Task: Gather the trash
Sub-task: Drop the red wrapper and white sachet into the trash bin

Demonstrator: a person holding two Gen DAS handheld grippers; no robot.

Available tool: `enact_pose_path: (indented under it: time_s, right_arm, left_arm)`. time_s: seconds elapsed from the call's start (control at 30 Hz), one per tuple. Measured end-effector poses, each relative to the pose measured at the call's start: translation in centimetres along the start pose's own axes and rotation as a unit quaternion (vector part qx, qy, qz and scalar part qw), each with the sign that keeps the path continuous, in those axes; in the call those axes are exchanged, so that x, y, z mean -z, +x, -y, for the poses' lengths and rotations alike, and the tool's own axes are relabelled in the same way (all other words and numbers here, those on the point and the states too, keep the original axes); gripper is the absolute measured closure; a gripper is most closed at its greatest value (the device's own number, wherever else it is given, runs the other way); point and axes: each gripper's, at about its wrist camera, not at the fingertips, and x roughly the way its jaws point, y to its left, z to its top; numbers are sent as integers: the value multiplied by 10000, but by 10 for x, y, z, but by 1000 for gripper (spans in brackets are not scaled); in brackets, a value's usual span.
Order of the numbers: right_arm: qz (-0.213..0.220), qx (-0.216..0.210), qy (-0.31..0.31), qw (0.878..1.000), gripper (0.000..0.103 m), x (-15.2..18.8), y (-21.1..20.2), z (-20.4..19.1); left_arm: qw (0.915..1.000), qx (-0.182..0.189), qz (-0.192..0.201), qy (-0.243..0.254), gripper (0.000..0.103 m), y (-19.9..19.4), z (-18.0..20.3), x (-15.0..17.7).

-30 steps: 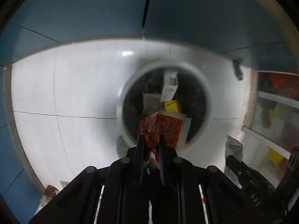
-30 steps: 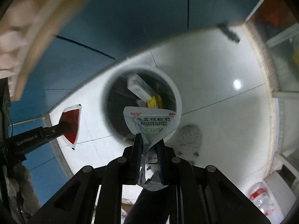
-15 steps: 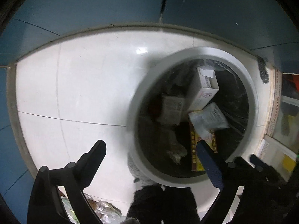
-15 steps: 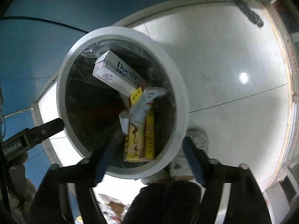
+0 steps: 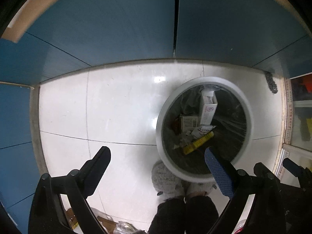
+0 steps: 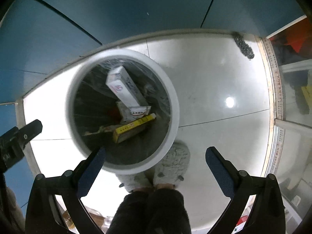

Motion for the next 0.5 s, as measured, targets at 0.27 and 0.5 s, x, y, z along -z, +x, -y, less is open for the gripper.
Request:
enact_pose_path:
  time_s: [0.27, 0.5]
  right_arm:
    - [267, 11, -96, 9996, 0, 26, -122, -9]
    - [439, -31, -141, 9989, 0, 48, -244, -19]
  left_arm:
    - [9996, 14, 287, -31, 4, -114, -15, 18]
    - [9981, 242, 526, -204, 4, -221, -27, 36]
